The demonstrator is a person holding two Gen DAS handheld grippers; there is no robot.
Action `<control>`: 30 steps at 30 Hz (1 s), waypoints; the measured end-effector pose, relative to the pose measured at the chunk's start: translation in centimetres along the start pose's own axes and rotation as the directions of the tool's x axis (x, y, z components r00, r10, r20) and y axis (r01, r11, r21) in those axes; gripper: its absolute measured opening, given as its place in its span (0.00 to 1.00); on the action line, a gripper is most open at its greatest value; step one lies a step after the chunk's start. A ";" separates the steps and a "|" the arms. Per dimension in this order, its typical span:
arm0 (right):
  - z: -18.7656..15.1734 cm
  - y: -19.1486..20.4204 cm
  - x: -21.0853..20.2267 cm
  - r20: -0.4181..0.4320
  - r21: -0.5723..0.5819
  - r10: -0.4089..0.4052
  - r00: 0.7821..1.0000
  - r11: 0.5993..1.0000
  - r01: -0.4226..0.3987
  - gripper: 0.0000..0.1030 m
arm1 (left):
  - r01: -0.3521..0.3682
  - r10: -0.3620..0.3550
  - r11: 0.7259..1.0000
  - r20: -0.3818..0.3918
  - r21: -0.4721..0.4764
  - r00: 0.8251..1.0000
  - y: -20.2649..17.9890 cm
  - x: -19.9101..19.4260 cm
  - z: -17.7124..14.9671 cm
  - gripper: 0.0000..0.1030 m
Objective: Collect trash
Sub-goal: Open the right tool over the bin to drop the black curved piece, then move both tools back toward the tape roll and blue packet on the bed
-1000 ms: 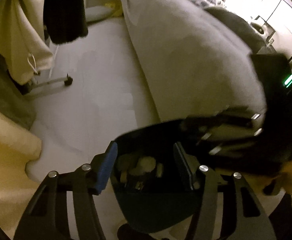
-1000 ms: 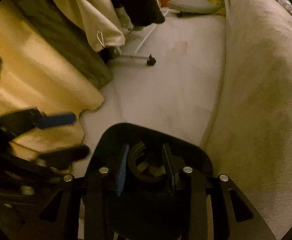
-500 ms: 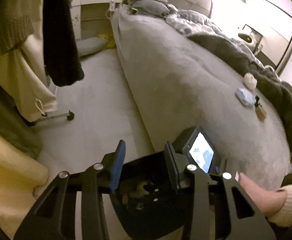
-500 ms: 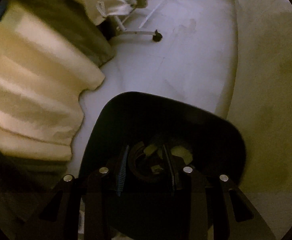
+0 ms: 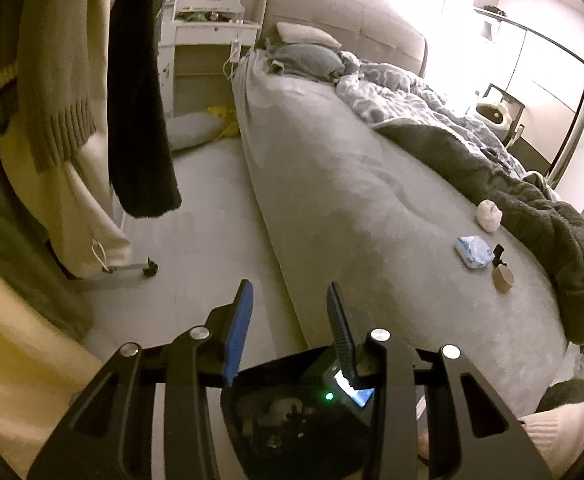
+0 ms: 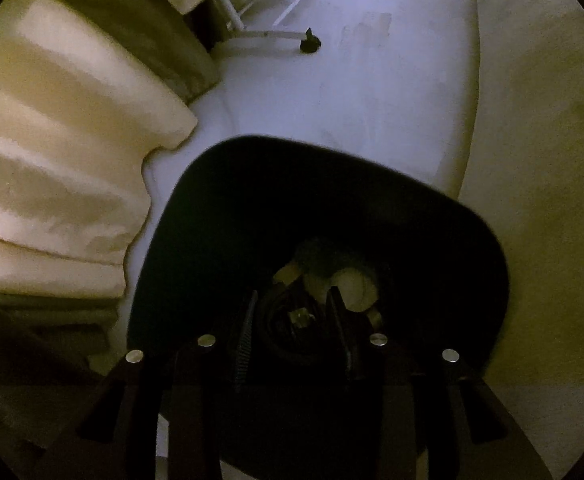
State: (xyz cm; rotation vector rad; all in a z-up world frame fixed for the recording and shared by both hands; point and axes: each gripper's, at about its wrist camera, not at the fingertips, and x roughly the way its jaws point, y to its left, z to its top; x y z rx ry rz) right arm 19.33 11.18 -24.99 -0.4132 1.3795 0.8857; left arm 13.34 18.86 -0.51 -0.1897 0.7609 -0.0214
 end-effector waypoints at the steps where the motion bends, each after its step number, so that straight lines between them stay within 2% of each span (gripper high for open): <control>1: -0.1 0.1 0.1 -0.002 -0.003 -0.001 1.000 1.000 0.001 0.37 | 0.001 -0.001 1.000 0.006 0.003 1.000 -0.2 -0.2 0.2 0.39; 2: -0.2 0.2 0.1 -0.005 -0.003 0.001 1.000 1.000 -0.001 0.46 | 0.004 -0.004 1.000 0.010 0.001 1.000 -0.4 -0.4 0.3 0.39; 4: -0.3 0.5 0.2 -0.005 -0.012 -0.010 1.000 1.000 0.010 0.55 | 0.011 -0.011 1.000 0.015 -0.006 1.000 -0.6 -0.7 0.4 0.39; 6: -0.3 0.8 0.2 -0.012 -0.027 -0.019 1.000 0.999 0.019 0.57 | 0.015 -0.015 1.000 0.024 -0.003 1.000 -1.1 -1.0 0.7 0.39; 8: -0.3 1.0 0.0 -0.013 -0.036 -0.023 1.000 0.999 0.023 0.64 | 0.016 -0.016 1.000 0.037 0.004 0.999 -1.5 -1.5 1.1 0.39; 13: 0.0 1.6 -1.7 0.029 -0.062 -0.013 0.999 0.998 0.015 0.67 | 0.014 -0.015 1.000 0.068 0.013 0.998 -2.6 -2.2 2.1 0.39; 20: 0.5 1.9 -5.9 0.134 -0.092 0.003 0.991 0.996 0.010 0.70 | 0.032 -0.035 0.999 0.084 0.036 0.996 -5.0 -2.2 2.7 0.39; 24: 0.3 1.7 -8.9 0.210 -0.109 0.003 0.978 0.994 0.021 0.70 | 0.022 -0.028 0.998 0.093 0.066 0.995 -6.7 -1.8 3.2 0.41; 30: -0.3 0.3 -13.9 0.339 -0.096 -0.033 0.940 0.993 0.069 0.72 | 0.030 -0.036 0.998 0.112 0.056 0.993 -7.9 -1.7 4.1 0.44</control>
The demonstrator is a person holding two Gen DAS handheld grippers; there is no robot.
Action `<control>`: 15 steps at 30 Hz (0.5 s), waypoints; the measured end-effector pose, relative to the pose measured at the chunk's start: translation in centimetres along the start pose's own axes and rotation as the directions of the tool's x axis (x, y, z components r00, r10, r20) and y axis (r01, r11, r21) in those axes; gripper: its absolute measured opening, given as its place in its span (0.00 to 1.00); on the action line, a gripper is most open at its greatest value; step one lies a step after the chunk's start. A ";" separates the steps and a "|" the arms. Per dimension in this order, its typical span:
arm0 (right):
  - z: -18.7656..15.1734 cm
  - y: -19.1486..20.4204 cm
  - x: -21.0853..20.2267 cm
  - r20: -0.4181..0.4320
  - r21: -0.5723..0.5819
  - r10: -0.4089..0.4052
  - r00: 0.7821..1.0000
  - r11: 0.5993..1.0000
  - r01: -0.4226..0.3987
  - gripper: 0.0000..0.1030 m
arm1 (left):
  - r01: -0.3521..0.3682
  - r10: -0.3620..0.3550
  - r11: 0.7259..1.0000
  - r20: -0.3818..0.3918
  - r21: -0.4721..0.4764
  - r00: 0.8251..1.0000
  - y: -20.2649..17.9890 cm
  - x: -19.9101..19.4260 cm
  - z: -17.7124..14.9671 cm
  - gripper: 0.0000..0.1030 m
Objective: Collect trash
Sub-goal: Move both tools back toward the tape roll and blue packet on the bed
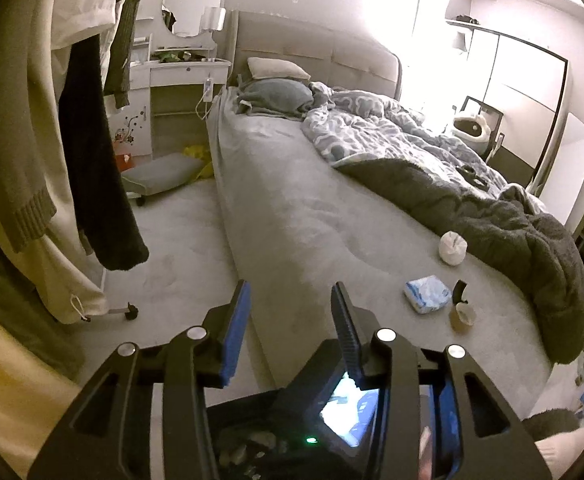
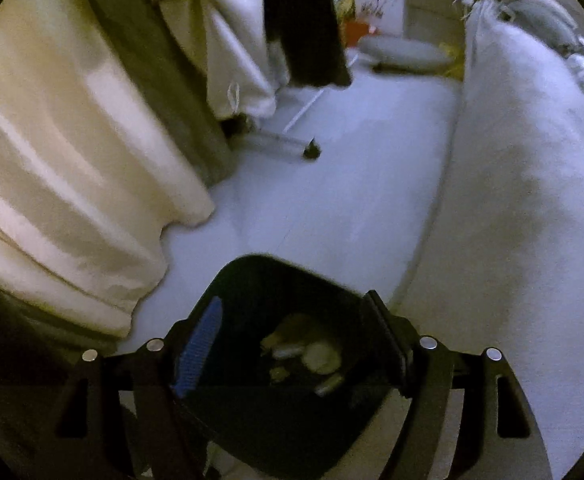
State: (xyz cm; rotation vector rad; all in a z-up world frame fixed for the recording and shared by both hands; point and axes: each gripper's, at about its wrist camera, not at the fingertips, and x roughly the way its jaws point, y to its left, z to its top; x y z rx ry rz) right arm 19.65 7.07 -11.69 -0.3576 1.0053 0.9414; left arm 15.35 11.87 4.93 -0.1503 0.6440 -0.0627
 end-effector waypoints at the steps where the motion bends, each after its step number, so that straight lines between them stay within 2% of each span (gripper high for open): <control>1: 0.0 -0.5 -0.9 0.019 0.006 -0.007 1.000 1.000 0.007 0.72 | 0.007 -0.007 1.000 0.003 -0.004 1.000 -0.2 0.0 0.1 0.45; 7: -0.1 -3.2 -4.1 0.094 0.058 -0.051 0.994 0.997 0.045 0.72 | 0.021 -0.022 1.000 0.014 0.010 1.000 -2.3 0.6 0.7 0.47; 15: -1.8 -6.9 -8.1 0.162 0.105 -0.157 0.974 0.984 0.141 0.75 | 0.035 -0.035 0.999 0.025 0.015 0.999 -4.5 1.6 1.2 0.53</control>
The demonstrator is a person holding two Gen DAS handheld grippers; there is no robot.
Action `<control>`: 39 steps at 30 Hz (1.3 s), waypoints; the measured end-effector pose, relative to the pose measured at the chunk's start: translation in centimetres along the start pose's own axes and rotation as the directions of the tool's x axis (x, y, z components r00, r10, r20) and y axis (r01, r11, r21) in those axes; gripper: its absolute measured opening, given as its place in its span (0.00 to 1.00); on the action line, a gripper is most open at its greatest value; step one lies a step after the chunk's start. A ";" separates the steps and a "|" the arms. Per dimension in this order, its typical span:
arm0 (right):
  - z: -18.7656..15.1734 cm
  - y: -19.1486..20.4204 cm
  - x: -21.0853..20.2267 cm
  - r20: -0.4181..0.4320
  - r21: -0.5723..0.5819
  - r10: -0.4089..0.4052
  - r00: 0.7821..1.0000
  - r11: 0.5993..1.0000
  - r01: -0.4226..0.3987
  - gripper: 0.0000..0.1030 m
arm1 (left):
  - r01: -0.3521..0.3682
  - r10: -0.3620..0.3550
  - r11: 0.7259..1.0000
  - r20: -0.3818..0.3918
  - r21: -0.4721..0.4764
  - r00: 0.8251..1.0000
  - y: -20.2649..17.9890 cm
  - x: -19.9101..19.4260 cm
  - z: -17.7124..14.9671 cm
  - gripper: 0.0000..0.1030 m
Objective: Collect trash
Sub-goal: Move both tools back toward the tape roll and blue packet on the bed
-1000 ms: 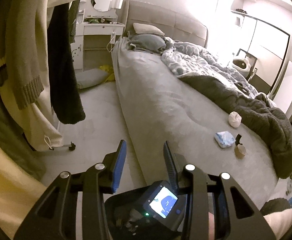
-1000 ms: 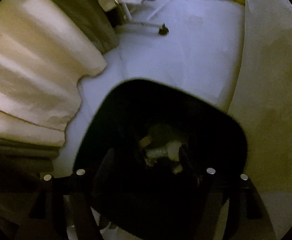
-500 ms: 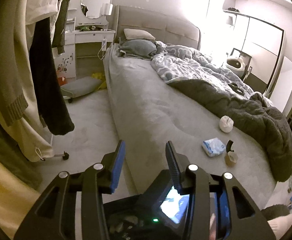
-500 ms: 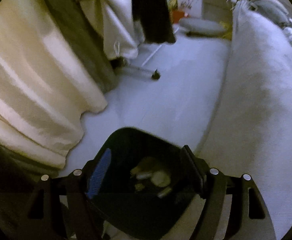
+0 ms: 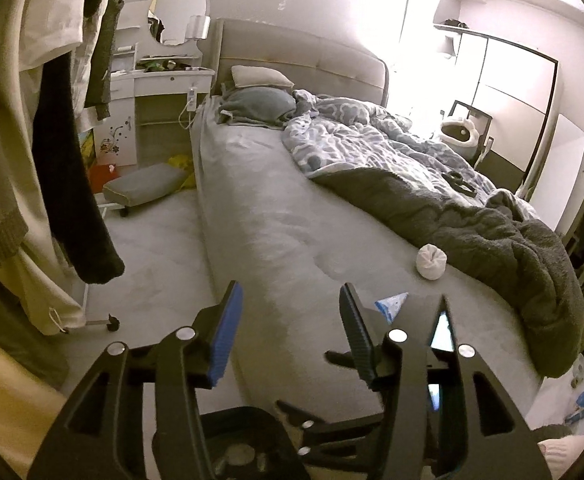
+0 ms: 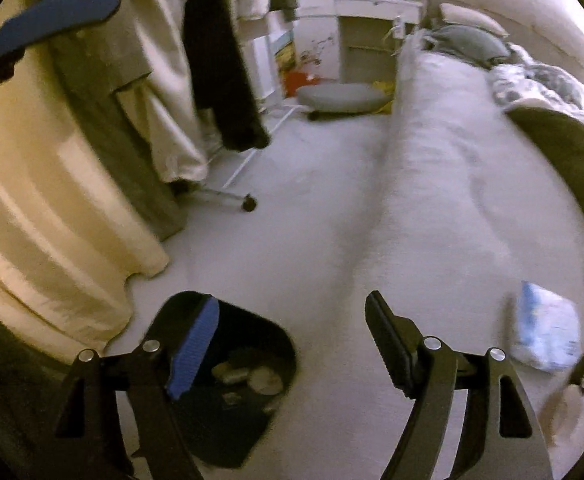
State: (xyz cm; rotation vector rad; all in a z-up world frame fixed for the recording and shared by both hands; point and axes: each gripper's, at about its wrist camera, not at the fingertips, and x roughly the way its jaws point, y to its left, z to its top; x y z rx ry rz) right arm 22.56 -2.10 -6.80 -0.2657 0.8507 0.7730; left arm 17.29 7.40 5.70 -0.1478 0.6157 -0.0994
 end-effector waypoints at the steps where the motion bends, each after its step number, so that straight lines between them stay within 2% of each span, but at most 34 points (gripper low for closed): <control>1: -0.2 -0.7 -0.4 0.001 0.007 -0.010 1.000 1.000 0.010 0.75 | 0.004 -0.004 1.000 -0.001 -0.001 1.000 -0.2 0.1 0.0 0.53; 11: -2.6 -6.0 -3.0 0.014 0.085 -0.103 0.995 0.991 0.101 0.75 | 0.039 -0.039 0.999 -0.011 0.017 0.999 -3.7 2.1 0.3 0.56; 23: -5.1 -10.3 -6.9 0.061 0.156 -0.162 0.985 0.976 0.151 0.75 | 0.051 -0.050 0.998 -0.029 0.044 0.998 -6.6 4.3 0.1 0.68; 32: -6.6 -13.0 -8.2 0.060 0.214 -0.212 0.975 0.957 0.195 0.75 | 0.054 -0.049 0.995 -0.063 0.089 0.997 -8.3 6.5 -0.6 0.77; 35: -7.0 -13.5 -8.3 0.054 0.224 -0.220 0.974 0.953 0.203 0.75 | 0.082 -0.074 0.989 -0.074 0.122 0.995 -9.0 7.7 -0.8 0.82; 37: -7.3 -14.0 -8.4 0.052 0.234 -0.225 0.973 0.950 0.208 0.76 | 0.141 -0.130 0.983 -0.097 0.118 0.987 -9.3 8.9 -1.1 0.84; 39: -7.6 -14.3 -8.5 0.050 0.243 -0.228 0.972 0.947 0.210 0.75 | 0.146 -0.128 0.979 -0.127 0.144 0.984 -9.4 10.1 -1.5 0.84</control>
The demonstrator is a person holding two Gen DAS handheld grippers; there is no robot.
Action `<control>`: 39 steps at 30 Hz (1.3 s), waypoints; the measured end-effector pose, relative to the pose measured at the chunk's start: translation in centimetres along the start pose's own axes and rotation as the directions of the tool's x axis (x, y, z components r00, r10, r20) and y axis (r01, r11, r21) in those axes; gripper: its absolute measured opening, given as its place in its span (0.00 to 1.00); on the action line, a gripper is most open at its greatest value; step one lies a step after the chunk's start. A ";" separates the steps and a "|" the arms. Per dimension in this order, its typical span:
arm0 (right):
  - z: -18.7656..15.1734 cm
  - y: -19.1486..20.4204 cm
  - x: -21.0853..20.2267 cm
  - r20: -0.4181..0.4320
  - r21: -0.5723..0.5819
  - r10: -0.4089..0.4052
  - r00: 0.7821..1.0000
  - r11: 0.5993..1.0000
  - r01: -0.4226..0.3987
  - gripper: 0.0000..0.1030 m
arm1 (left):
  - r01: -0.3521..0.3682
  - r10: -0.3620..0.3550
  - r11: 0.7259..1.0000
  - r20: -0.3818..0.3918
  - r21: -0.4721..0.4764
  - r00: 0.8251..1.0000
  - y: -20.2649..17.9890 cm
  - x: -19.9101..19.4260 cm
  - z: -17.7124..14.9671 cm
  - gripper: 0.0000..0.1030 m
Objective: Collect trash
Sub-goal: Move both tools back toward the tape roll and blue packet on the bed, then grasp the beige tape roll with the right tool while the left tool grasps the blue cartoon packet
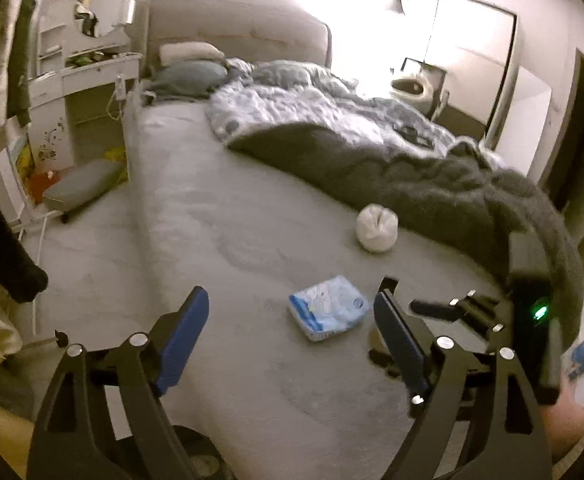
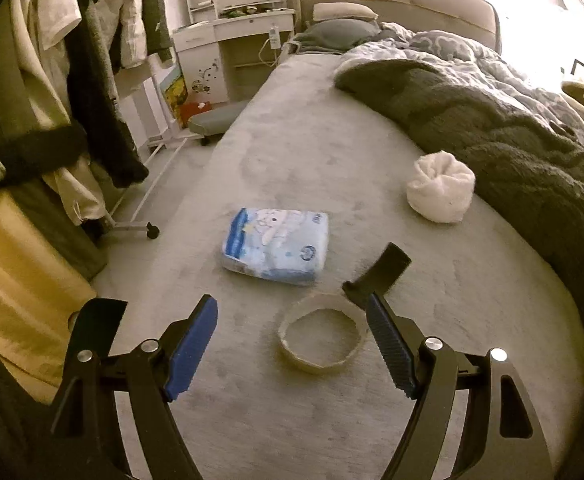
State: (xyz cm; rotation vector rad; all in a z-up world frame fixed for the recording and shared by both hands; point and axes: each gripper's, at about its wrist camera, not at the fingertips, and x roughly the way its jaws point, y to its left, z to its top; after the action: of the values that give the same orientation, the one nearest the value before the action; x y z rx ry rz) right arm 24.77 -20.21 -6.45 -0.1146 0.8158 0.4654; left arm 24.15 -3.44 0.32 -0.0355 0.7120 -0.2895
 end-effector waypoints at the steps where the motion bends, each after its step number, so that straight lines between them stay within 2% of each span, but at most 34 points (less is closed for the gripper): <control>1: 0.0 -0.2 0.1 -0.003 0.006 0.000 1.000 1.000 0.000 0.75 | -0.001 0.001 1.000 -0.011 0.014 1.000 0.0 0.5 -0.2 0.84; 9: -0.1 -0.6 0.4 -0.010 0.014 -0.006 1.000 1.000 0.006 0.75 | 0.024 -0.015 0.994 -0.084 0.107 0.996 0.6 4.4 -0.6 0.90; 14: -0.7 -1.6 1.0 -0.030 0.045 -0.009 1.000 0.999 0.010 0.75 | 0.049 -0.041 0.997 -0.123 0.067 0.992 0.8 5.9 -0.7 0.93; 19: -1.0 -1.8 1.9 -0.060 0.058 0.013 0.998 0.998 -0.009 0.75 | 0.044 -0.040 0.999 -0.156 0.020 0.987 1.1 7.0 -0.6 0.93; 20: -1.2 -1.7 2.2 -0.068 0.054 0.015 0.998 0.998 -0.012 0.68 | 0.047 -0.045 0.999 -0.158 0.007 0.986 1.1 7.1 -0.5 0.93; 23: -1.6 -1.8 2.6 -0.091 0.047 0.005 0.996 0.999 0.000 0.56 | 0.050 -0.050 0.999 -0.156 -0.005 0.986 0.7 7.4 -0.2 0.93; 25: -1.5 -2.1 2.3 -0.077 0.061 0.012 0.997 0.998 -0.008 0.51 | 0.053 -0.053 0.999 -0.155 -0.003 0.987 0.3 7.5 -0.1 0.93; 30: -1.6 -2.9 1.6 -0.063 0.096 0.045 0.997 0.995 -0.039 0.49 | 0.061 -0.059 0.998 -0.167 0.006 0.984 -0.9 8.3 -0.2 0.93; 39: -1.7 -3.5 -0.6 -0.024 0.075 0.057 0.998 0.996 -0.055 0.49 | 0.051 -0.047 0.999 -0.189 0.019 0.981 -3.4 10.0 -0.2 0.94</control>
State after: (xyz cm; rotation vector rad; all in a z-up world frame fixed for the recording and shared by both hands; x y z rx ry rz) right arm 24.84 -24.01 -7.44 -0.0288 0.8628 0.4869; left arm 30.35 -9.41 -5.76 -0.0031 0.8964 -0.3513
